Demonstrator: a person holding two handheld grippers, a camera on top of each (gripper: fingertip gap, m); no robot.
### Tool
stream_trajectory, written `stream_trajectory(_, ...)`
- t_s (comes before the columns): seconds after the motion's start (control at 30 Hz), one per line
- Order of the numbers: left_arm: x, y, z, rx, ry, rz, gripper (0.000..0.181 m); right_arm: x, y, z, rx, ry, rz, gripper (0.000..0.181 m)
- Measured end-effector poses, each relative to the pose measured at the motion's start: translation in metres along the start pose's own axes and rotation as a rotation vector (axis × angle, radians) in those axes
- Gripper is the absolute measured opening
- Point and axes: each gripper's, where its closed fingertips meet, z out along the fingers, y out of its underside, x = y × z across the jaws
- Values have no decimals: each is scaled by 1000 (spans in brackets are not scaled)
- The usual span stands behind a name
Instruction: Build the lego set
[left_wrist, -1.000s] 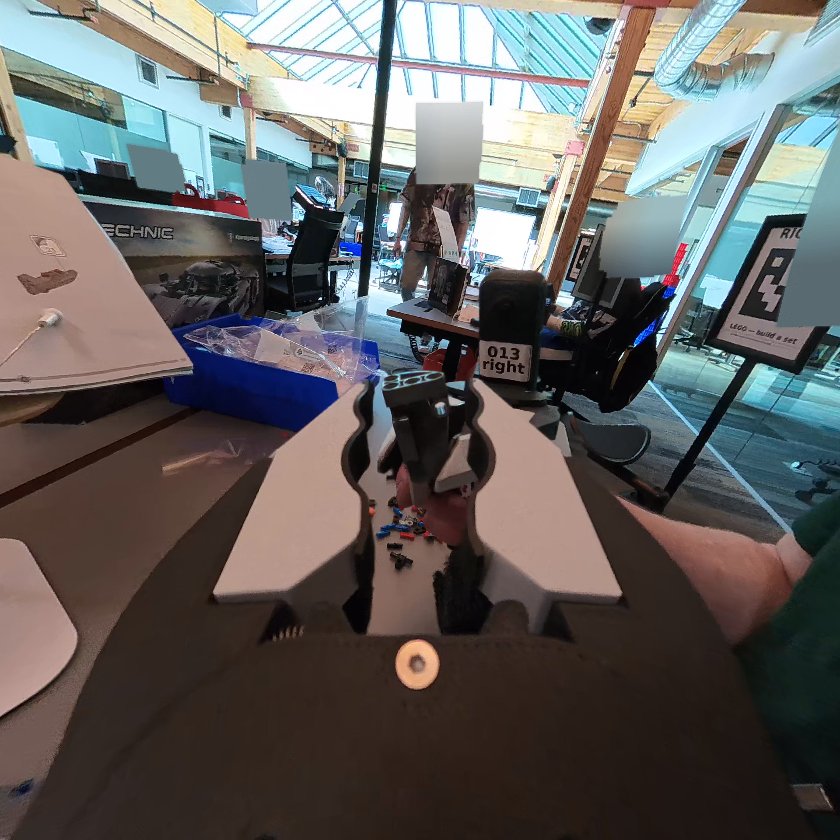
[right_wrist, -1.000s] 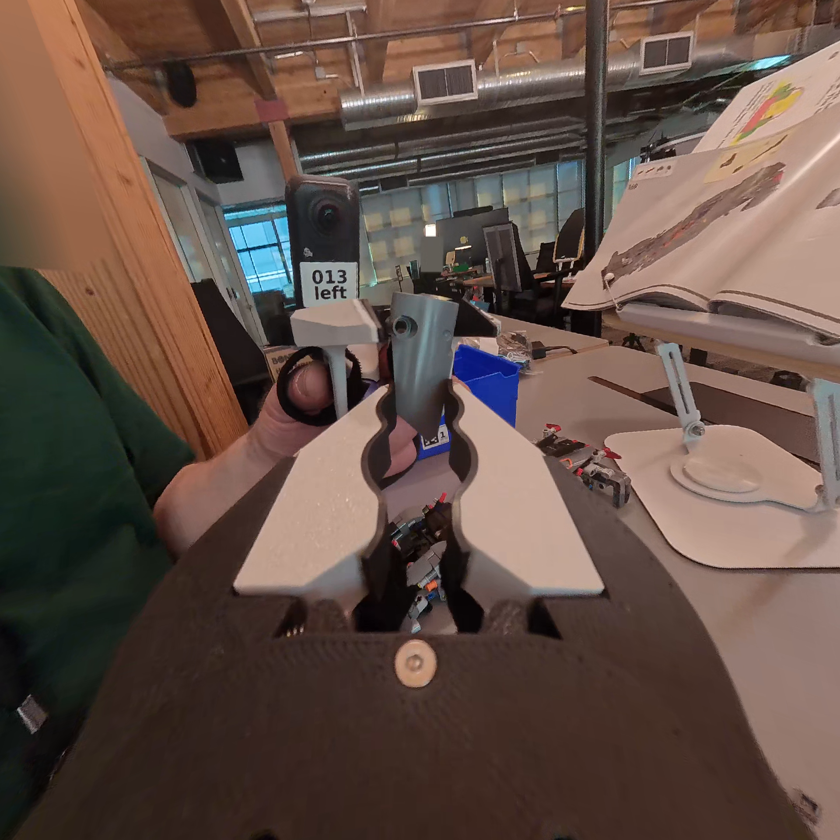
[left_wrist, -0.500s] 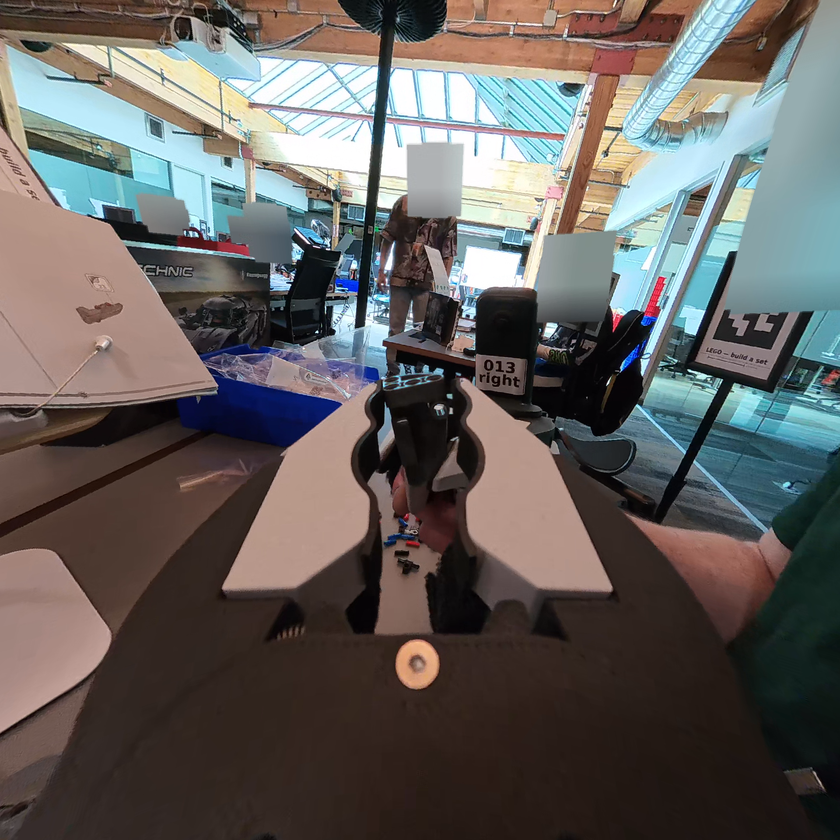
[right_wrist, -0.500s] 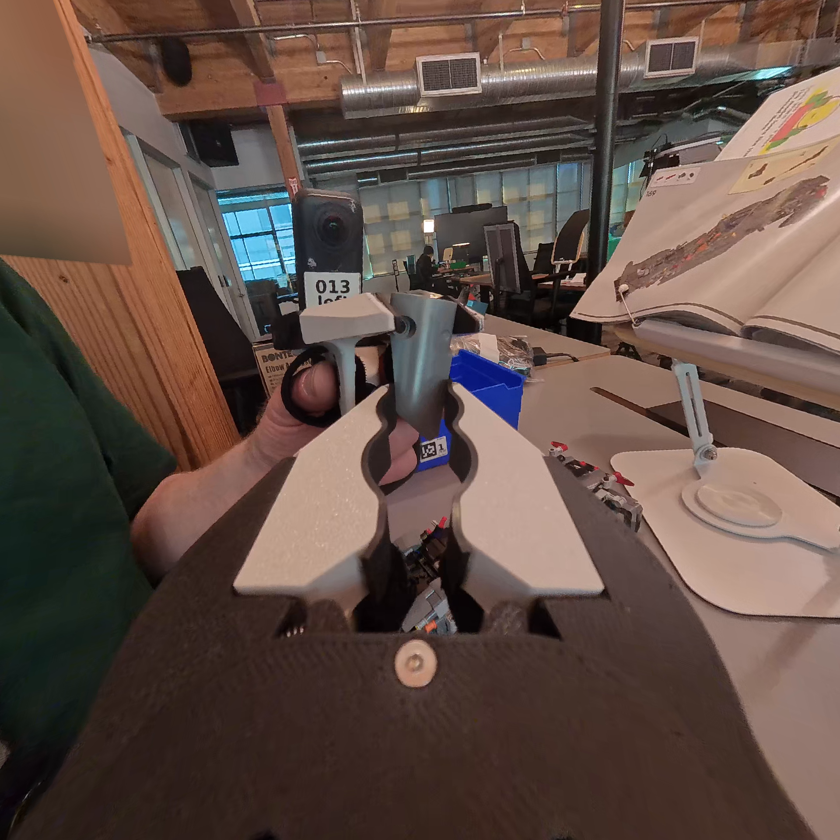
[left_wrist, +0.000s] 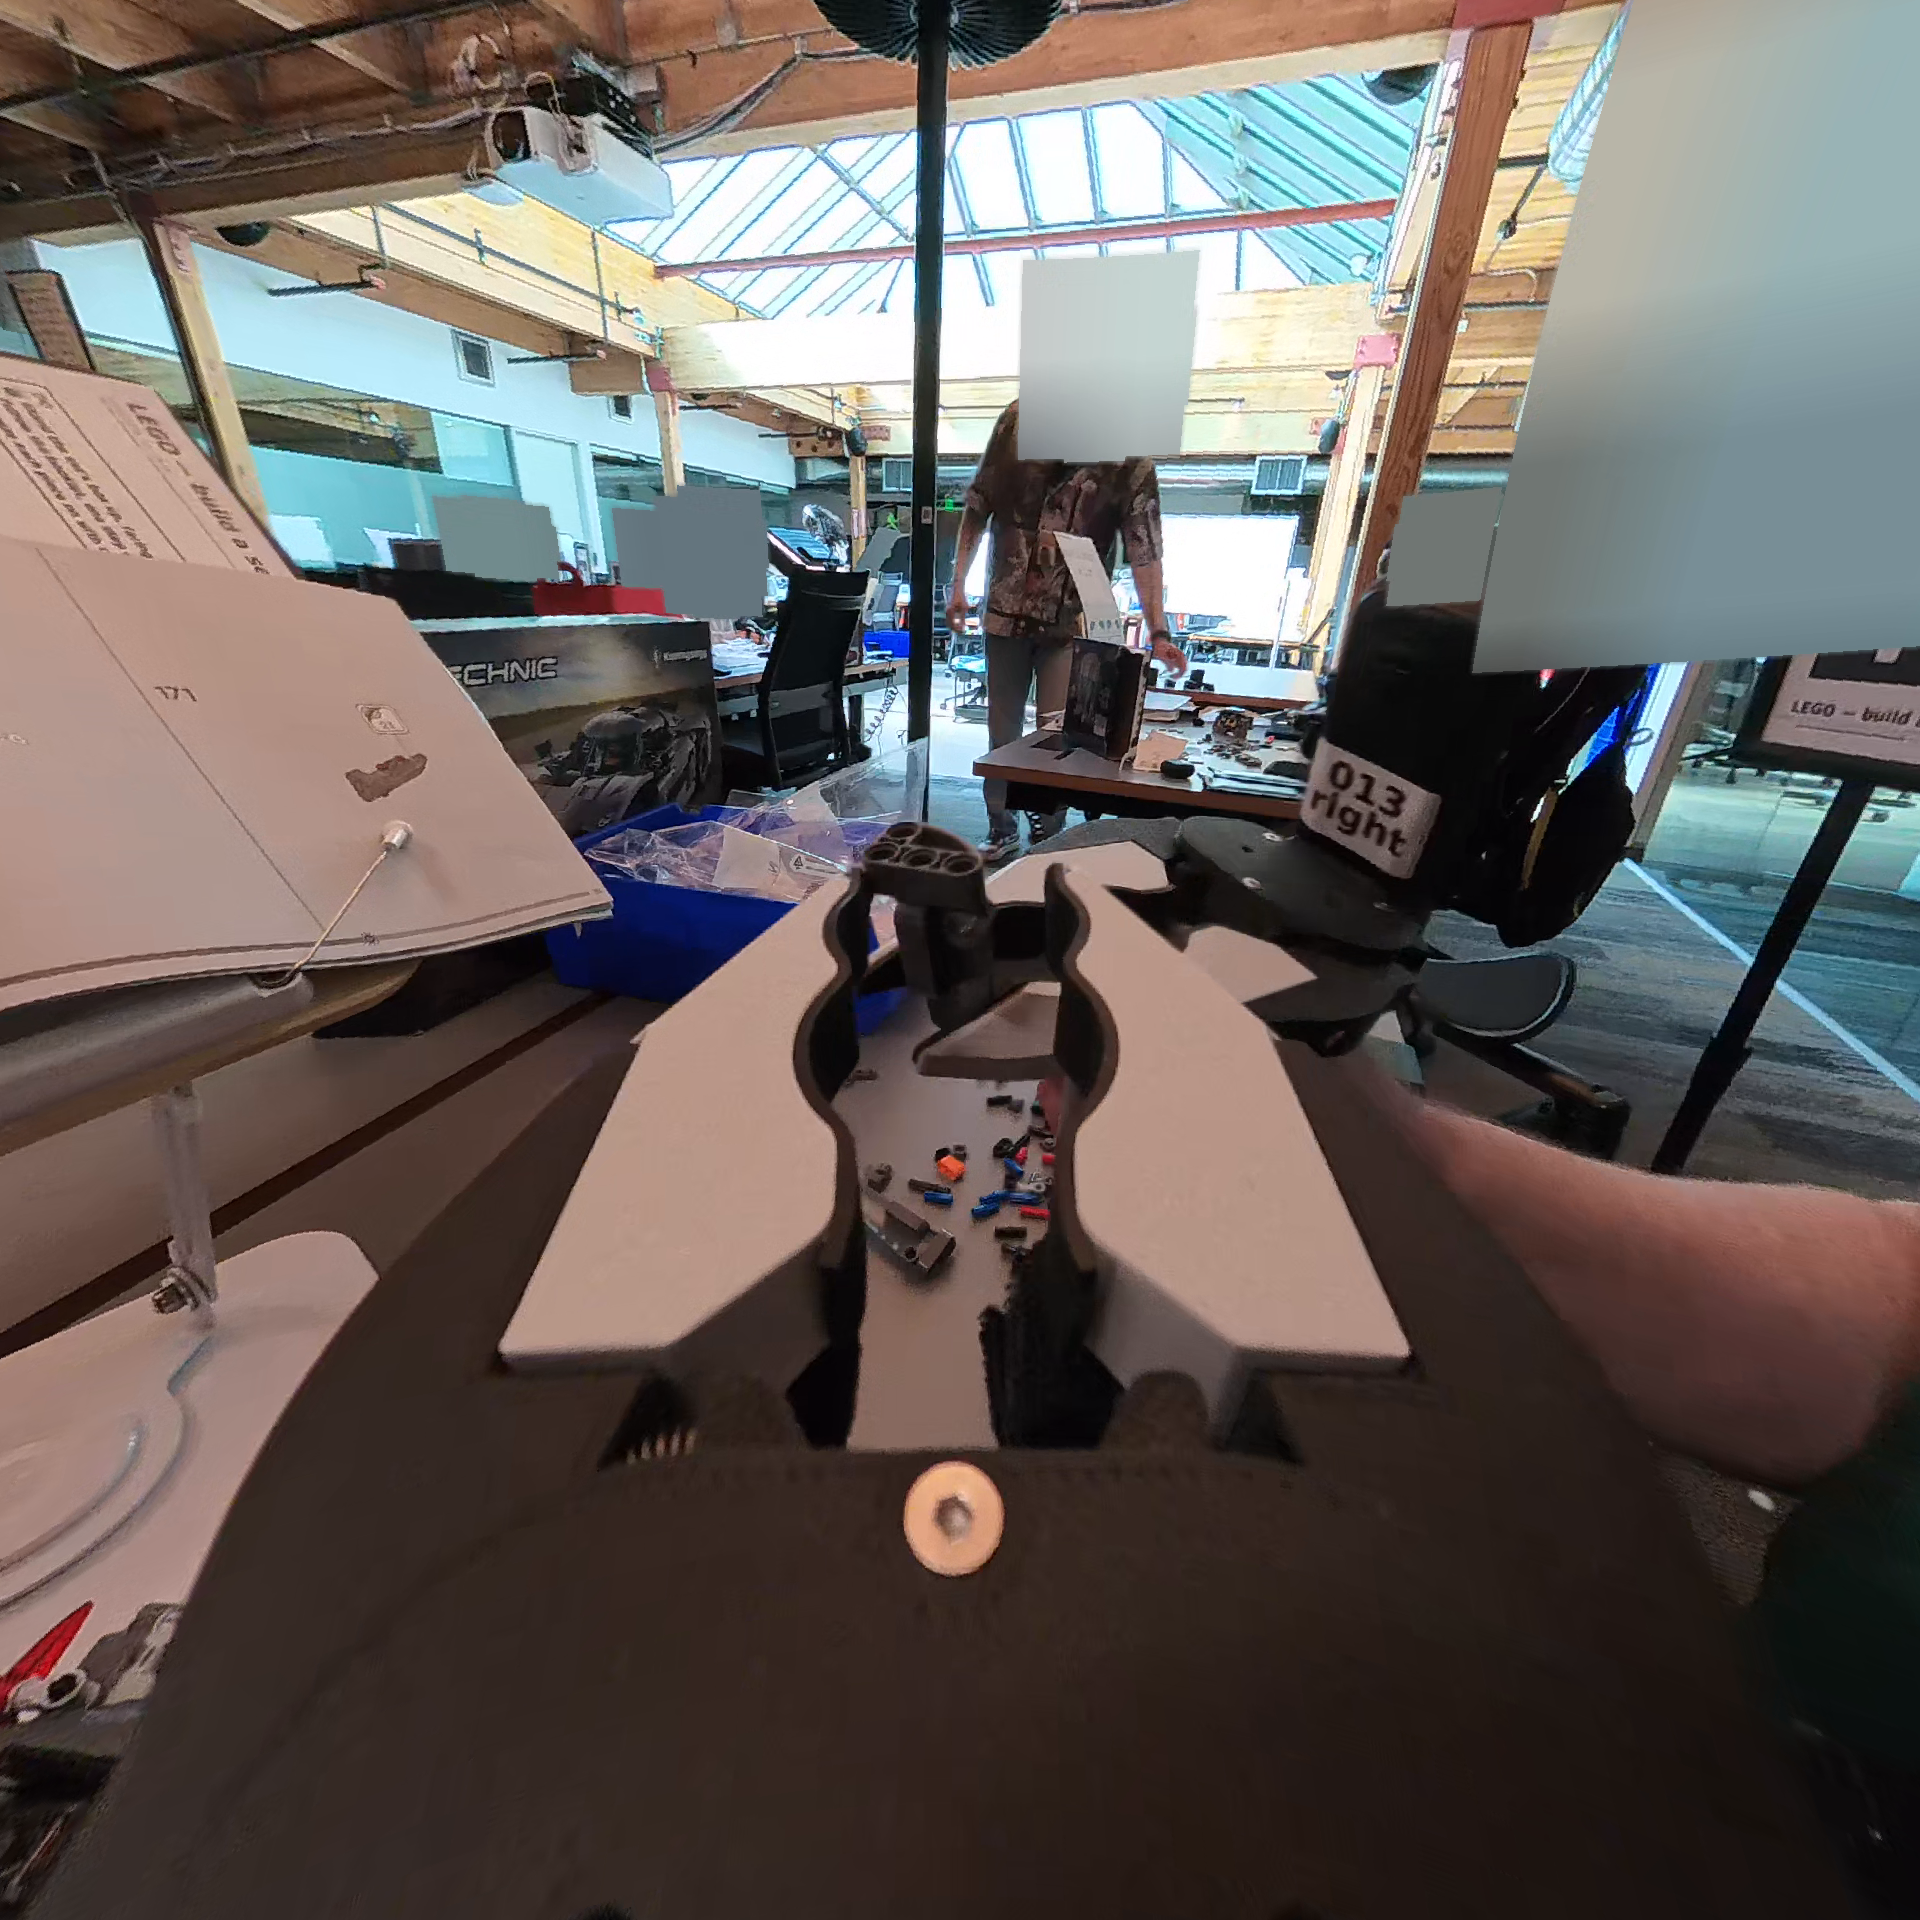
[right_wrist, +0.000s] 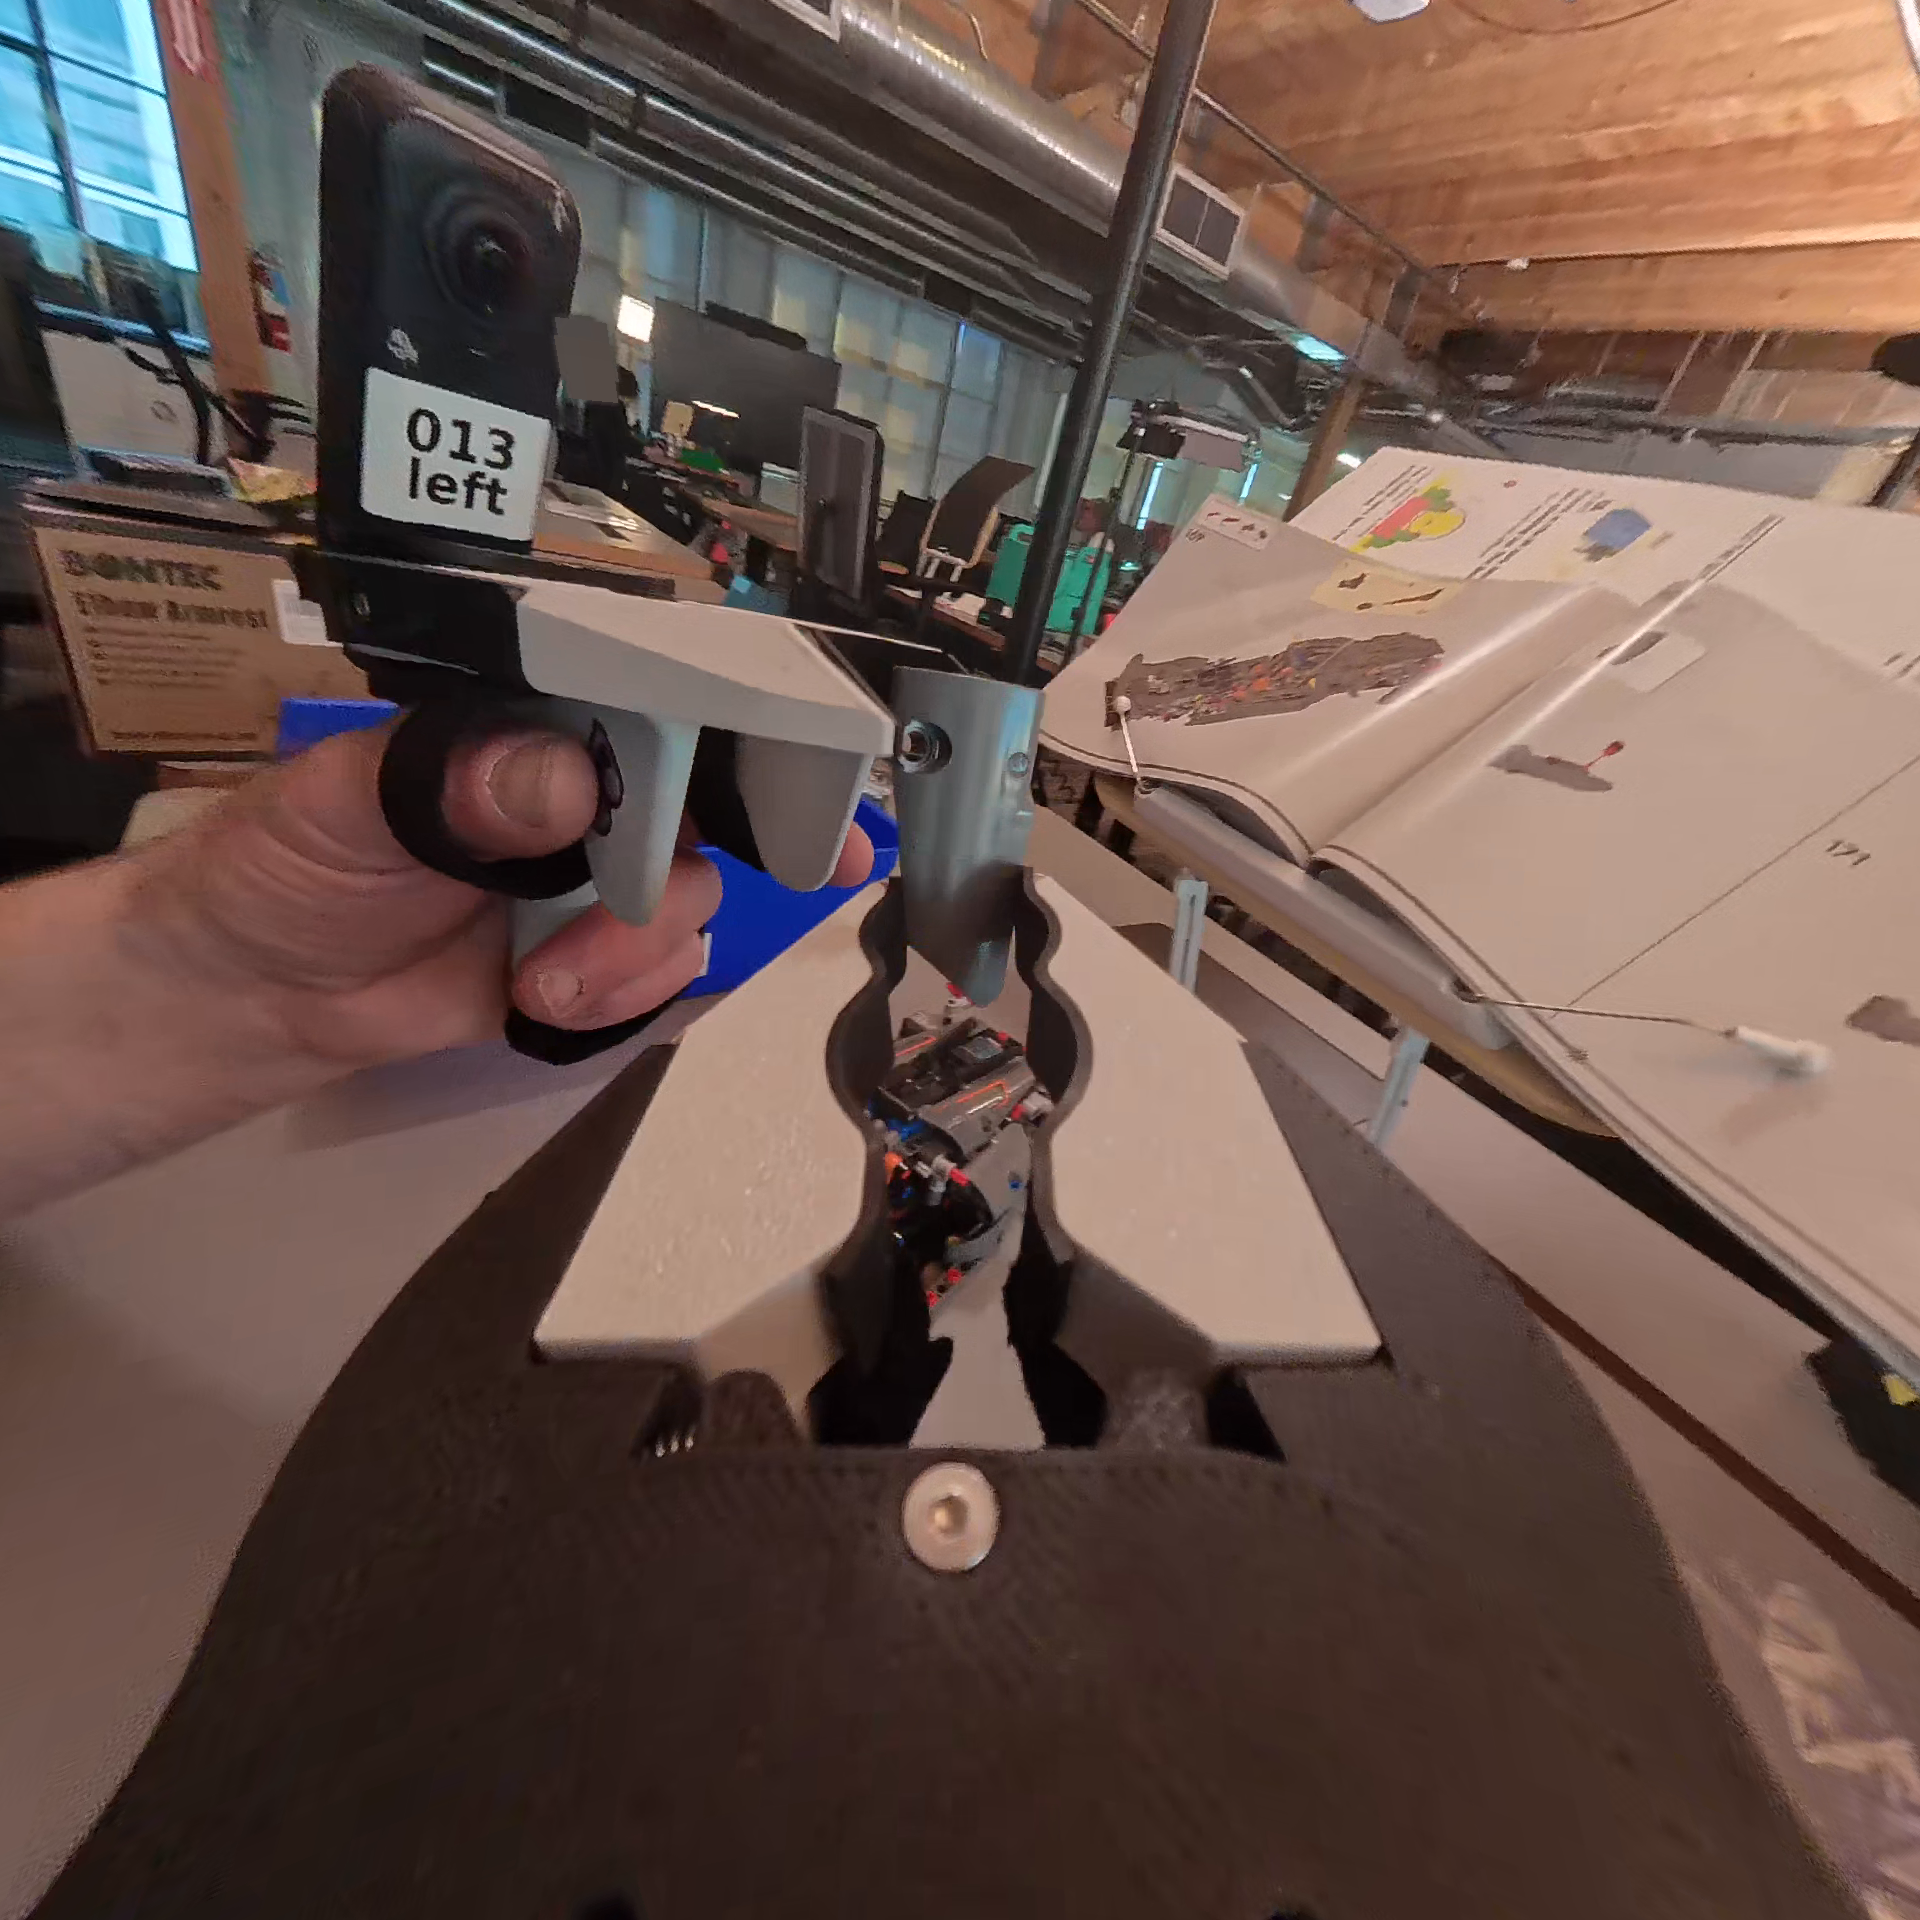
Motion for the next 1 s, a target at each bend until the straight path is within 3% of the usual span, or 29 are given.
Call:
stream_trajectory(0.2,-1,-3,1,3,-35,11,17,10,-3,-5,-71,223,-284,19)
stream_trajectory(0.47,20,-19,-9,129,33,115,12,3,-28,-14,-77,373,-622,19)
stream_trajectory(1.0,23,-19,-6,123,59,100,12,0,-32,-17,-81,375,-652,19)
